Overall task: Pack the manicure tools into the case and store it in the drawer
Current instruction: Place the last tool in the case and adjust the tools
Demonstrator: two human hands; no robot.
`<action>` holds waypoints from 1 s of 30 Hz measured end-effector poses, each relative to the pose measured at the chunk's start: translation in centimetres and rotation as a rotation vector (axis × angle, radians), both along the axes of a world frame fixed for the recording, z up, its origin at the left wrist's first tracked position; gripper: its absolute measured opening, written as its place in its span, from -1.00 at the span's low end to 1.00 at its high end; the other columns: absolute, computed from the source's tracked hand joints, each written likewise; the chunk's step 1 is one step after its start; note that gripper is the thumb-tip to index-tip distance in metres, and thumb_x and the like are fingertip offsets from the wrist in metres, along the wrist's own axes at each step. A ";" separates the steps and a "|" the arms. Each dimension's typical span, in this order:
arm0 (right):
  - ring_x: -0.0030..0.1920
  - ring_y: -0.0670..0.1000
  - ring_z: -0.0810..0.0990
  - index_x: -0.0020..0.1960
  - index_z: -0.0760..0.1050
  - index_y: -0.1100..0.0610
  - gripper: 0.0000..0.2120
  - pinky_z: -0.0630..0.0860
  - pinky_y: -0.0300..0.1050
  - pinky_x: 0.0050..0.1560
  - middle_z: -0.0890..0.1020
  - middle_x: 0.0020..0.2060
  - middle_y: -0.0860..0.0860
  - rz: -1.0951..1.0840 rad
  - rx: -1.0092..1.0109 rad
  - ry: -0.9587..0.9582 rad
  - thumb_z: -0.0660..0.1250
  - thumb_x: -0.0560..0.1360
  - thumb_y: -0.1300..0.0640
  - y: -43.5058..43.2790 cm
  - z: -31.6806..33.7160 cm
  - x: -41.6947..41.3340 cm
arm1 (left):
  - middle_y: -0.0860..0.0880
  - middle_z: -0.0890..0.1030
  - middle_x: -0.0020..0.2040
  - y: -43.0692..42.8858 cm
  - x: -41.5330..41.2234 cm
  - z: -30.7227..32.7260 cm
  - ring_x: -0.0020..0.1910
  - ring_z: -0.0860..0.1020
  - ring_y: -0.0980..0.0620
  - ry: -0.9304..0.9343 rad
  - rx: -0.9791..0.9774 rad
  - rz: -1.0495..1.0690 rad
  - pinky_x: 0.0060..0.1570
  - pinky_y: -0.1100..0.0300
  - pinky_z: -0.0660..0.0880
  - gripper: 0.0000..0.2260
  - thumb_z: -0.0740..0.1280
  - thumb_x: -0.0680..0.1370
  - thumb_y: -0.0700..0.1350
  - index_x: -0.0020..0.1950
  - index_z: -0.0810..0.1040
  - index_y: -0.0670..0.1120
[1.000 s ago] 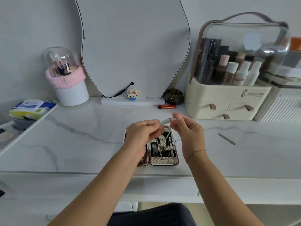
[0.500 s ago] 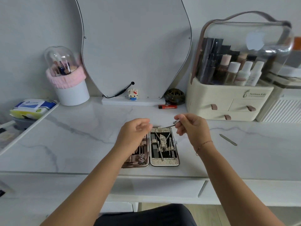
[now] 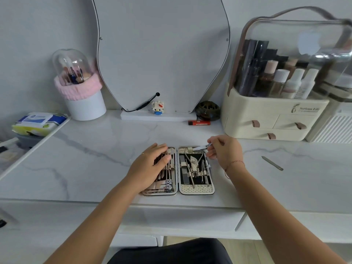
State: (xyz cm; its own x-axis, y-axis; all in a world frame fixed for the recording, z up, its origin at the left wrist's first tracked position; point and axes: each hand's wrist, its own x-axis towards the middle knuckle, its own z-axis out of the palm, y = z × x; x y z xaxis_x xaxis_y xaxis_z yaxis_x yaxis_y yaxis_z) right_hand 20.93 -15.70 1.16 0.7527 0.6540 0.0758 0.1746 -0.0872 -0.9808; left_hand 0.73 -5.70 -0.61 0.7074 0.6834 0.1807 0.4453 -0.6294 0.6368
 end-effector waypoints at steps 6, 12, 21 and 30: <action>-0.55 -0.14 0.53 -0.10 0.56 0.27 -0.82 0.54 -0.31 -0.43 0.58 -0.42 0.09 0.084 -0.069 -0.096 0.20 0.56 0.24 0.9 0.2 -0.3 | 0.18 0.28 0.45 0.2 0.0 -0.3 0.47 0.07 0.25 -0.011 -0.001 0.000 0.40 0.13 0.09 -0.58 0.09 0.59 0.14 0.43 0.32 0.08; -0.47 -0.06 0.52 -0.21 0.58 0.27 -0.74 0.51 -0.16 -0.23 0.58 -0.43 0.07 0.217 -0.308 -0.518 0.26 0.54 0.14 1.4 1.2 0.0 | 0.17 0.30 0.45 0.3 0.2 -0.5 0.47 0.08 0.24 -0.011 0.003 0.003 0.42 0.10 0.11 -0.58 0.08 0.59 0.15 0.42 0.34 0.06; -0.41 -0.13 0.55 -0.01 0.61 0.22 -0.88 0.55 -0.32 -0.27 0.63 -0.36 0.06 0.314 -0.257 -0.340 0.37 0.46 0.25 1.2 1.1 1.4 | 0.17 0.32 0.44 0.3 0.1 -0.4 0.47 0.10 0.23 -0.040 -0.022 0.010 0.42 0.12 0.11 -0.61 0.08 0.59 0.13 0.38 0.37 0.07; -0.39 -0.14 0.61 -0.10 0.63 0.18 -0.92 0.55 -0.33 -0.19 0.65 -0.37 0.07 0.275 -0.121 -0.259 0.42 0.41 0.29 1.1 0.7 1.7 | 0.17 0.32 0.44 0.4 0.2 -0.4 0.47 0.09 0.23 -0.021 -0.008 0.009 0.42 0.09 0.12 -0.61 0.05 0.59 0.15 0.38 0.38 0.08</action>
State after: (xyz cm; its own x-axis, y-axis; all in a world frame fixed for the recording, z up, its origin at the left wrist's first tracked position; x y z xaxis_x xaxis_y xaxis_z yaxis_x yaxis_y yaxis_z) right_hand 22.63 -14.63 1.89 0.5143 0.8444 0.1500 0.4476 -0.1151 -0.8868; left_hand 0.97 -5.31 -1.05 0.6972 0.6913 0.1900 0.4374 -0.6201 0.6512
